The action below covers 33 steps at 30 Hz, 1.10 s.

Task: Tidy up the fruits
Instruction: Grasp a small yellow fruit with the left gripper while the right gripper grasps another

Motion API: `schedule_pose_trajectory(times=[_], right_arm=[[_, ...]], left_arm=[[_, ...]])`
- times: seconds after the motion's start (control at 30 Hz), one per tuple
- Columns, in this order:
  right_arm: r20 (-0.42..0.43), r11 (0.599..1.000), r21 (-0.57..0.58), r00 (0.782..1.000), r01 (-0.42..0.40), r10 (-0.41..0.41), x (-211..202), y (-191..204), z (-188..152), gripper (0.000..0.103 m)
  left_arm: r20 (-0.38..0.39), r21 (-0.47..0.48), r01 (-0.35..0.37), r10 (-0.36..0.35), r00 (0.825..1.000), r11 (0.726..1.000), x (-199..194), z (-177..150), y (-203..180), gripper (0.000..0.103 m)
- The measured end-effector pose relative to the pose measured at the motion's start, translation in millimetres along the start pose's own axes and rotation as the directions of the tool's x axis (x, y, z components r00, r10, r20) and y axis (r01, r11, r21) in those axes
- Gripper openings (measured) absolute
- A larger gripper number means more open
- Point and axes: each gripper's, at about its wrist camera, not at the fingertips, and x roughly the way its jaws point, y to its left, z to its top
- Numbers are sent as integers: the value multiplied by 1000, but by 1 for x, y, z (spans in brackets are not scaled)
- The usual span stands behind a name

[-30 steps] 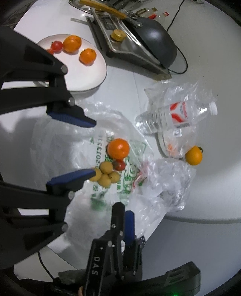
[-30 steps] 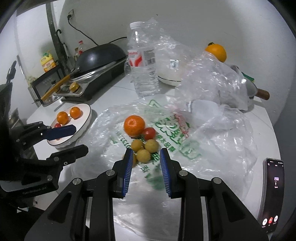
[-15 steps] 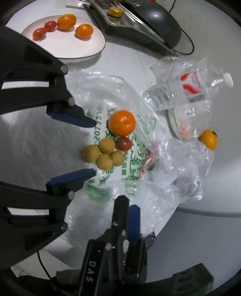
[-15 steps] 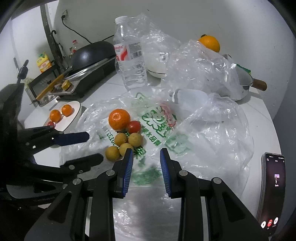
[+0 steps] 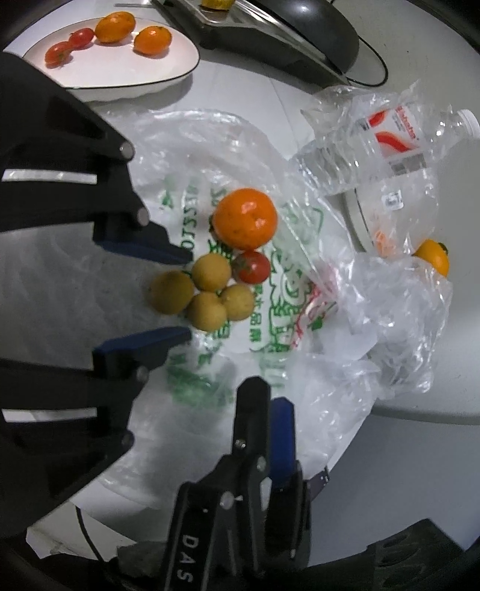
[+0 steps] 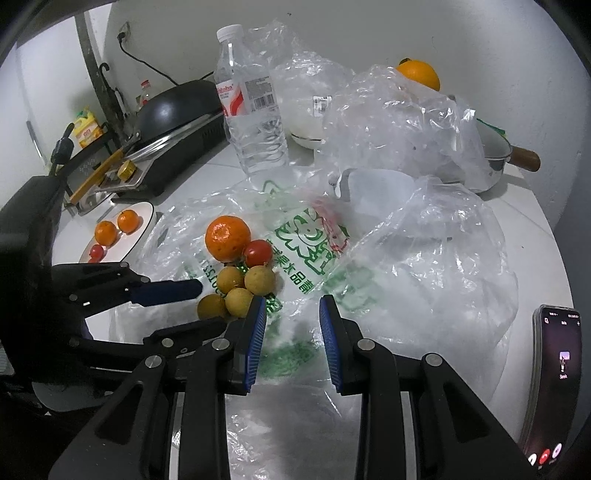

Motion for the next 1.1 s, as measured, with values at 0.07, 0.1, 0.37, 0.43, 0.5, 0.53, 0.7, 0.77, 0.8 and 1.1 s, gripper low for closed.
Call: schedule_pose_trajectory(times=[0.07, 0.1, 0.37, 0.43, 0.5, 0.53, 0.7, 0.77, 0.8, 1.1], right_arm=[[-2, 1000, -3, 1000, 0, 0, 1, 0, 1, 32], [-2, 1000, -4, 1000, 0, 0, 1, 1, 1, 32], [-19, 1000, -13, 1000, -1, 1, 9, 9, 5, 32], [-24, 1000, -19, 1000, -5, 4, 12, 13, 7, 32], [-30, 1000, -24, 1000, -7, 7, 15, 17, 8, 32], [-34, 1000, -26, 999, -10, 9, 17, 19, 9, 32], [-65, 999, -31, 998, -22, 20, 29, 30, 10, 32], [-76, 999, -37, 997, -22, 19, 32, 34, 11, 32], [-80, 999, -39, 997, -19, 16, 34, 36, 11, 32], [-106, 998, -56, 994, -13, 7, 42, 42, 13, 32]], left_arm=[[-4, 10, 3, -3, 1000, 1000, 3, 1, -1, 27], [-5, 14, 5, -4, 1000, 1000, 4, 1, -1, 26], [11, 24, 24, -24, 1000, 999, -1, -2, 1, 26], [22, 21, 29, -29, 999, 999, -6, -4, 4, 26], [35, 20, 27, -28, 999, 999, -12, -4, 7, 26], [43, 19, 25, -26, 999, 1000, -15, -5, 9, 26], [67, -5, 11, -11, 998, 1000, -26, -9, 23, 26], [71, -20, 15, -13, 997, 1000, -29, -10, 29, 26], [76, -27, 15, -13, 997, 1000, -31, -10, 31, 26], [111, -54, 11, -5, 994, 998, -42, -13, 42, 26]])
